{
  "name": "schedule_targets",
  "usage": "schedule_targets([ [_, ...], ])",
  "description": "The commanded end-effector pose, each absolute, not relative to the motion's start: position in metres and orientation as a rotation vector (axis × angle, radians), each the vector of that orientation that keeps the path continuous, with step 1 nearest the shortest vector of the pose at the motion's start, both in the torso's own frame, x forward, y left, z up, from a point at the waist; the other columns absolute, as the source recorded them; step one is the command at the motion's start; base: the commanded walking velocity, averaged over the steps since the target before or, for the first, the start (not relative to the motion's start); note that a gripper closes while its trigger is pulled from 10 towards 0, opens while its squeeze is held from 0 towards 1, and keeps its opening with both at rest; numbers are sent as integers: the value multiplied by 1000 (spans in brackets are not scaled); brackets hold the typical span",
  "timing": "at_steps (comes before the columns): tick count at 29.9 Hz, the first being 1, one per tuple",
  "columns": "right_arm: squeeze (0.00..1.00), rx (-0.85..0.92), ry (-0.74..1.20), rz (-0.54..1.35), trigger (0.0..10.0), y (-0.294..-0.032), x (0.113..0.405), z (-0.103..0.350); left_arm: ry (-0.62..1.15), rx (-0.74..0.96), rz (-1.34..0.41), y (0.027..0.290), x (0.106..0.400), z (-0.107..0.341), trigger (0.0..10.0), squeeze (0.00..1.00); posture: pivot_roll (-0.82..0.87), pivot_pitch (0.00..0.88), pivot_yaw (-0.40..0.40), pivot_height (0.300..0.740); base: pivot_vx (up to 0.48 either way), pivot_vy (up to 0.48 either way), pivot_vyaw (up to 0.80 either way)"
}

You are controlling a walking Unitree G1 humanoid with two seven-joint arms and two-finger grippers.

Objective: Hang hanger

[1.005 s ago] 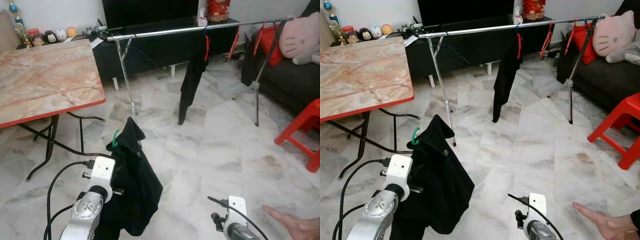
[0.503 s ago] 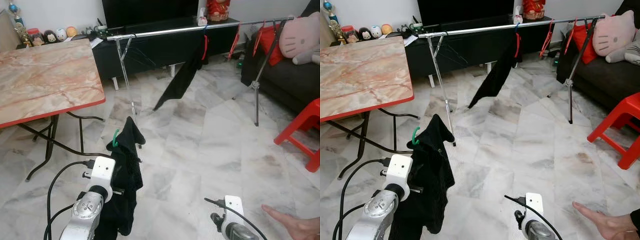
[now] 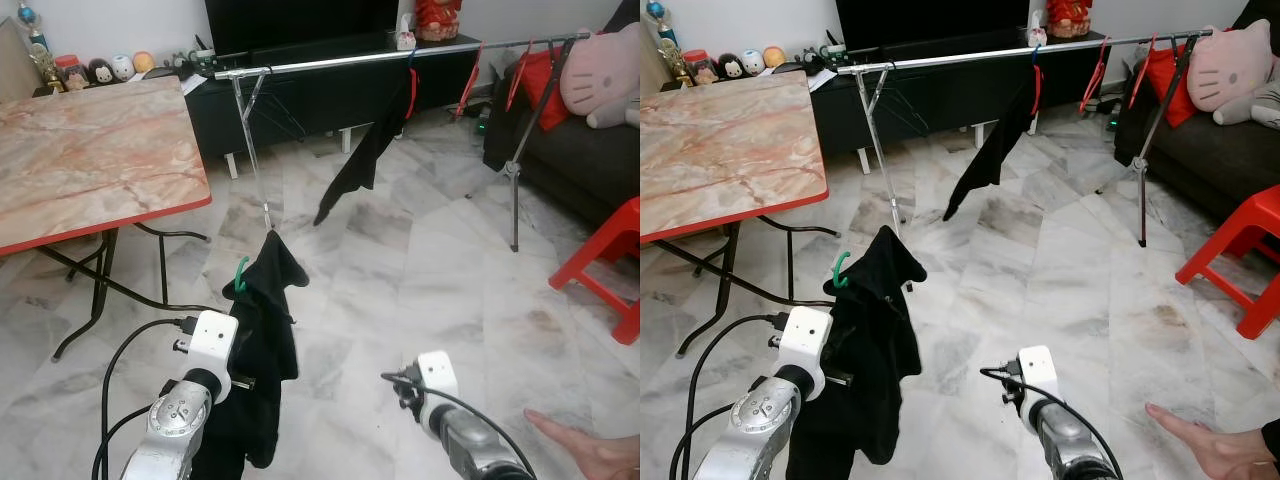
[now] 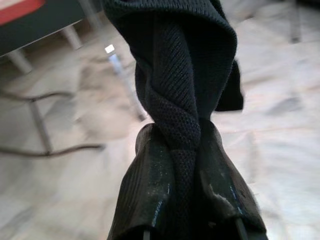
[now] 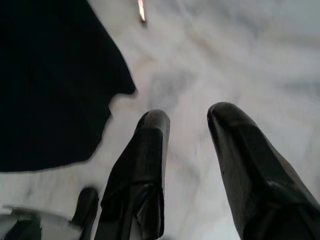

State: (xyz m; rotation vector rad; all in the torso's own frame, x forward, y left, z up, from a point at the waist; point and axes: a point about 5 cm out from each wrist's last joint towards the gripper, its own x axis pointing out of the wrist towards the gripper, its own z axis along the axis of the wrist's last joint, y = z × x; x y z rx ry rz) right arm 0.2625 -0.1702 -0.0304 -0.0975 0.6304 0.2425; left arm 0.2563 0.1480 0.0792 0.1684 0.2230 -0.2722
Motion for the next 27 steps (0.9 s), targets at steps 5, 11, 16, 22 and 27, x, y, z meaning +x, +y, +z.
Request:
schedule_targets([
  [5,0,-163,538,453,10000,-156,256,-28,89,162,-439,123,263,114,10000,0,-50,0,32,732,0,0,0],
  [11,0,-167,478,538,10000,-145,258,-23,42,146,-498,114,264,131,10000,0,-49,0,31,732,0,0,0],
  [16,0,-210,421,540,10000,-147,265,-15,29,130,-557,108,261,137,10000,0,-46,0,29,732,0,0,0],
  [22,0,-173,285,473,10000,-168,282,9,60,135,-576,108,257,130,10000,0,-49,0,31,732,0,0,0],
  [27,0,-161,214,507,10000,-168,279,16,69,140,-577,108,257,129,10000,0,-55,0,29,732,0,0,0],
])
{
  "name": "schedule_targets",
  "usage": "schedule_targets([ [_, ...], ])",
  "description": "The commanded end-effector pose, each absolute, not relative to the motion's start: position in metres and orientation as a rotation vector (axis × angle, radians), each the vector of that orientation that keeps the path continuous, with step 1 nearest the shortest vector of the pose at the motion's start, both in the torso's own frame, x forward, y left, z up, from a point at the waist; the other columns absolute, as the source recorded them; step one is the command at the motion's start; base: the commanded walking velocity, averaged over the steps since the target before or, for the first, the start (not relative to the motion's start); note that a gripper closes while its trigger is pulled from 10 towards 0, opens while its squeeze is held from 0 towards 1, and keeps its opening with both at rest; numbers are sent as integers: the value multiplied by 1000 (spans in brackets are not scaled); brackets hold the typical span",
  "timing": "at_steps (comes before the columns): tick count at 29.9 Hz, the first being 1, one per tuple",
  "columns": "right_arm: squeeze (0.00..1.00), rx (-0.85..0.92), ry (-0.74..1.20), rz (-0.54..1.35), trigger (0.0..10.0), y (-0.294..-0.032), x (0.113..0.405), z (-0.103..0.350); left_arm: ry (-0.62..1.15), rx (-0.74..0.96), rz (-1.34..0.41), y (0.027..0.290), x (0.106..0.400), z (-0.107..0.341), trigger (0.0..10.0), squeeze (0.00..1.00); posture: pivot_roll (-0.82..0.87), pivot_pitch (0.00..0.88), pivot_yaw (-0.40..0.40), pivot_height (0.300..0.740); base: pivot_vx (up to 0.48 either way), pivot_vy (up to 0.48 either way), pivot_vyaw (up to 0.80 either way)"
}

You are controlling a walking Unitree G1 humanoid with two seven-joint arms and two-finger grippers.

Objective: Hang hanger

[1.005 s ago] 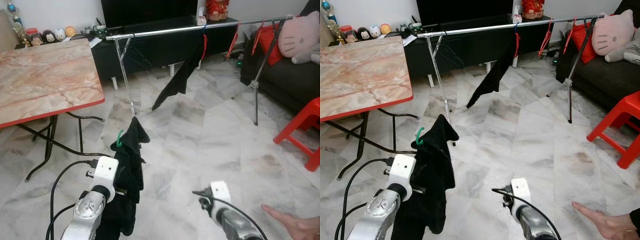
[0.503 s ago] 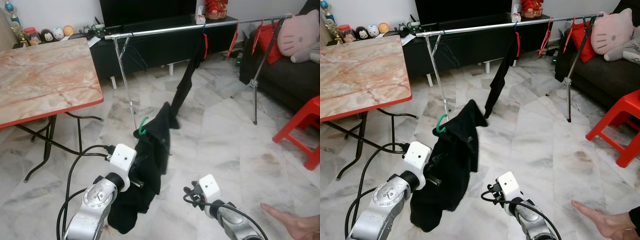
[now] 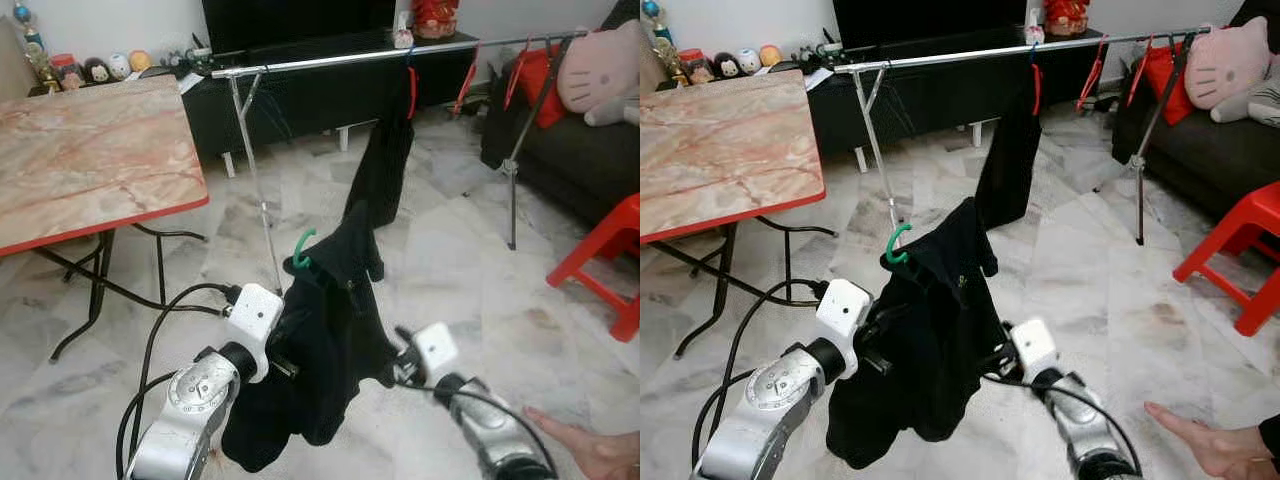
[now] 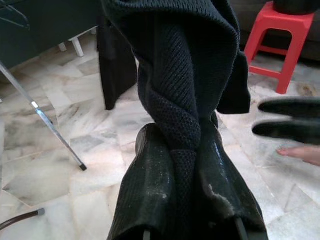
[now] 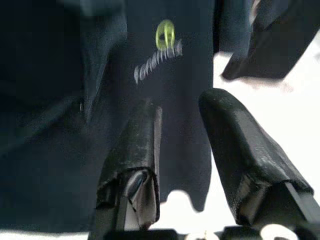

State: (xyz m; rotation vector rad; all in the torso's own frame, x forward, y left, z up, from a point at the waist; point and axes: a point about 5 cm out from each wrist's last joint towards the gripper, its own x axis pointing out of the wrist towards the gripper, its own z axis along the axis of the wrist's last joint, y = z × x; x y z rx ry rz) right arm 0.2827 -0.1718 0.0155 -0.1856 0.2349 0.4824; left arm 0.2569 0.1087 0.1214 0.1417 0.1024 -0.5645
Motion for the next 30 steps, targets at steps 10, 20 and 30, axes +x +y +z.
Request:
schedule_targets([
  [10,1000,-168,155,596,10000,-160,277,22,73,145,-580,107,258,128,10000,0,-59,0,29,732,0,0,0],
  [20,0,-193,121,609,10000,-157,291,36,75,152,-582,106,257,127,10000,0,-57,0,25,732,0,0,0],
  [30,0,-240,123,670,10000,-146,296,38,69,152,-594,103,258,129,10000,0,-58,0,25,732,0,0,0],
])
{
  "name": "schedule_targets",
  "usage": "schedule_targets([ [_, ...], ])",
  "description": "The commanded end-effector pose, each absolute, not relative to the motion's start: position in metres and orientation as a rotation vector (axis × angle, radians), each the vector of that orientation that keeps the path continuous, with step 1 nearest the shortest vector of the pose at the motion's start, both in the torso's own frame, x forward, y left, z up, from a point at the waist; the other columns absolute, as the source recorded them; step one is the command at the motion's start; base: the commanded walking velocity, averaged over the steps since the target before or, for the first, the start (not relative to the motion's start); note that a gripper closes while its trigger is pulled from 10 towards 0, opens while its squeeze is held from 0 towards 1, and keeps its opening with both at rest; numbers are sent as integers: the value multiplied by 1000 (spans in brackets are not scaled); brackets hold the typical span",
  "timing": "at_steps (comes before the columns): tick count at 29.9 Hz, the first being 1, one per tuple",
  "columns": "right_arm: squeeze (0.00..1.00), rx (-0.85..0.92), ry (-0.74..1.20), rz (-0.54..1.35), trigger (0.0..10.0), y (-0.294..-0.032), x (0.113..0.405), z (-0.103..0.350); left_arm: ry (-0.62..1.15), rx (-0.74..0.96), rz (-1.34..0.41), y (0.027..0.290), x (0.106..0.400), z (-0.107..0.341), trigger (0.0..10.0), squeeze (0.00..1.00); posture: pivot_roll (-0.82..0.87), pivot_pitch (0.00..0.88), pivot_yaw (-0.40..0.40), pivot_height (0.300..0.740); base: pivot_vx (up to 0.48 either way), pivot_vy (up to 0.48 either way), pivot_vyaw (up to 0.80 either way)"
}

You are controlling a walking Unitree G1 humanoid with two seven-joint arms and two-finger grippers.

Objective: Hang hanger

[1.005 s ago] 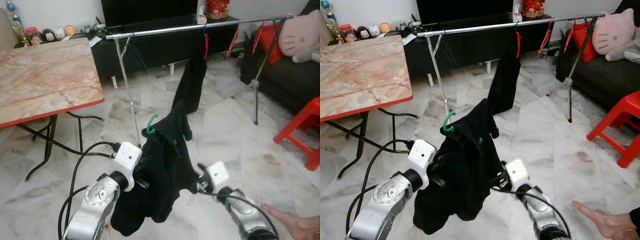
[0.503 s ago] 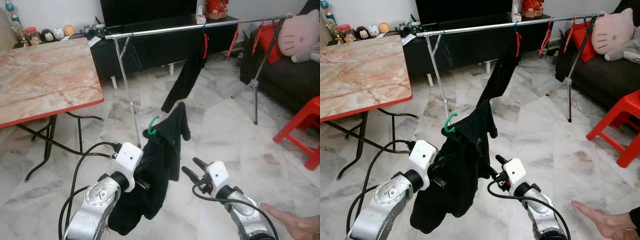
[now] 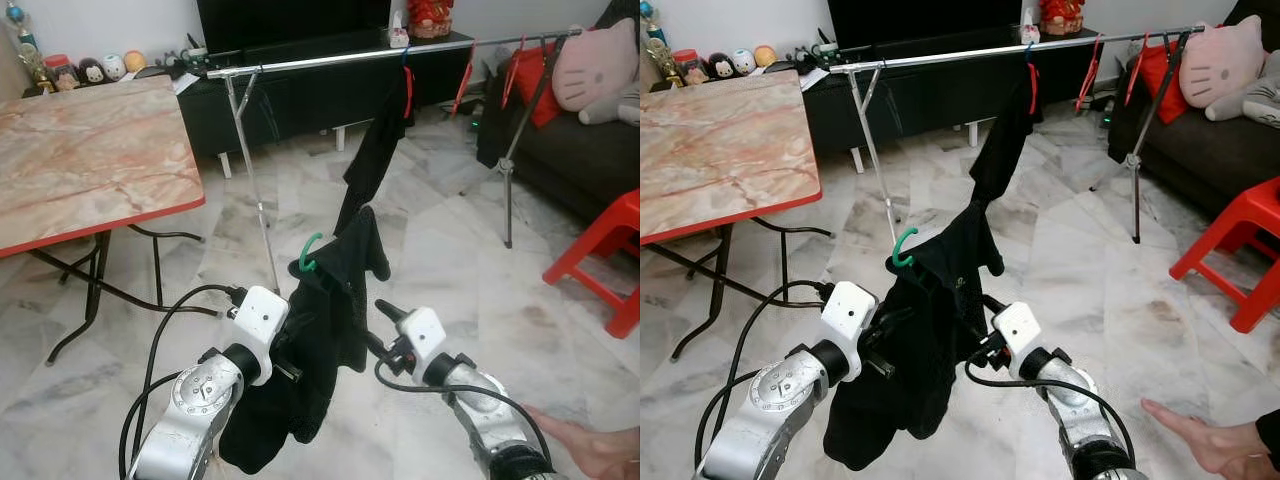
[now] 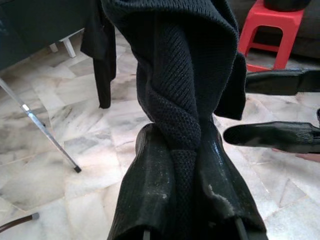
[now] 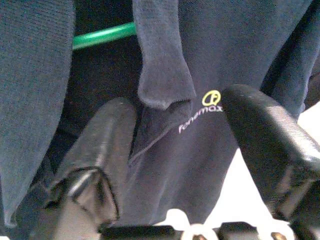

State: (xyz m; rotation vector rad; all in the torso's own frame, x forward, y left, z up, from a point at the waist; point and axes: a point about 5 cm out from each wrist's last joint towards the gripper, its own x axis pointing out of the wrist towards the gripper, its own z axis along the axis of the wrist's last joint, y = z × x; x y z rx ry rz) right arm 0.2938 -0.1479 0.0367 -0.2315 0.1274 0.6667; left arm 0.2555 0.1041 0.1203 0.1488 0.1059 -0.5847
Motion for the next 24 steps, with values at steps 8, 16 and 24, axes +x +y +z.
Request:
schedule_targets([
  [8,0,-244,135,678,10000,-138,305,42,54,144,-619,98,258,133,10000,0,-52,0,25,732,0,0,0],
  [16,0,-245,150,637,10000,-139,308,42,47,133,-684,91,253,136,10000,0,-50,0,24,732,0,0,0],
  [24,0,-224,145,603,0,-138,311,43,44,130,-694,92,251,138,10000,0,-44,0,25,732,0,0,0],
])
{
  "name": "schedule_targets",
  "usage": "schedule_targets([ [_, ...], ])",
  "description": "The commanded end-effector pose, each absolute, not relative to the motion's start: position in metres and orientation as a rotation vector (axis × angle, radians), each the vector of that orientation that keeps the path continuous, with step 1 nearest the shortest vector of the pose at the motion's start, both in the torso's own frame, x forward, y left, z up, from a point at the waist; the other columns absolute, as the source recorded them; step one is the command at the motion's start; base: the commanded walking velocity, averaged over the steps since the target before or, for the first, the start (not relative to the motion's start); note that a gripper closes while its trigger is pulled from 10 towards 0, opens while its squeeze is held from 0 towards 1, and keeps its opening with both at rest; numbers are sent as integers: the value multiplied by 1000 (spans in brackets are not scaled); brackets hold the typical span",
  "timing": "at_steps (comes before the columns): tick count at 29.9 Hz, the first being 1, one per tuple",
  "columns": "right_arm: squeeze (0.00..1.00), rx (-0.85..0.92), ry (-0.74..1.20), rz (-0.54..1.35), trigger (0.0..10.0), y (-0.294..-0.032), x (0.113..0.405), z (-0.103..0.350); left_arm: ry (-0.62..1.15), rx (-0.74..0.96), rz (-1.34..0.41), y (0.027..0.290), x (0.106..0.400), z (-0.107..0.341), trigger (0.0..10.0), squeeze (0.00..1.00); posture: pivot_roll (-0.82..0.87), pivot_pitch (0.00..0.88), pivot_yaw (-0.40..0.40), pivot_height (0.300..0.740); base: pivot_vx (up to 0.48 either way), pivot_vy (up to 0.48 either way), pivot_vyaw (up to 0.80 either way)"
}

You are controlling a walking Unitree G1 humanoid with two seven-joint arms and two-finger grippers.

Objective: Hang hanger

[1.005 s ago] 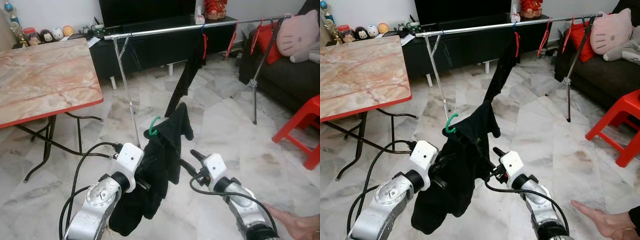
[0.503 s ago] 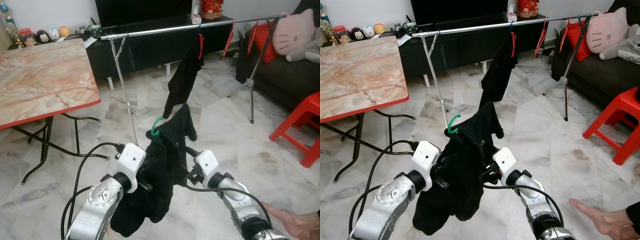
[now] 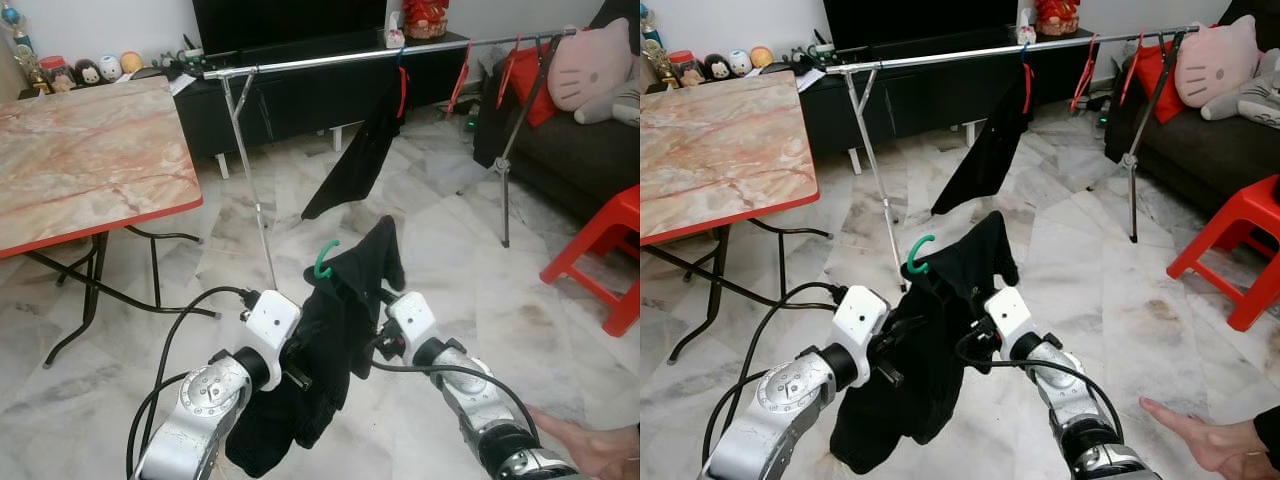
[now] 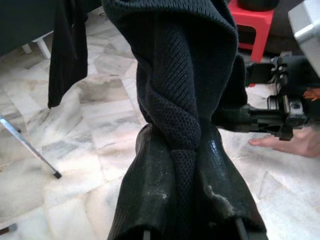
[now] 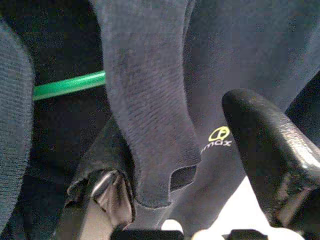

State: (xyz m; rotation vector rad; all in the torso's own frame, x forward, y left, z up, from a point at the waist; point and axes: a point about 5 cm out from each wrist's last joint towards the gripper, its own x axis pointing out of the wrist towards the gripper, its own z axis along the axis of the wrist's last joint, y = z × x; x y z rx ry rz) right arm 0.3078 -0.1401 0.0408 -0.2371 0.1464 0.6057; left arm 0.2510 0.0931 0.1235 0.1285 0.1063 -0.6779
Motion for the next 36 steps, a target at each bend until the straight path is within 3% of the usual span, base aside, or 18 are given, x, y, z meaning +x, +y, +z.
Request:
schedule_targets([
  [1,0,-226,145,603,0,-138,311,43,44,131,-693,92,251,138,10000,0,-43,0,24,732,0,0,0],
  [36,0,-231,141,593,0,-129,310,42,55,123,-678,99,251,137,10000,0,-38,0,26,732,0,0,0],
])
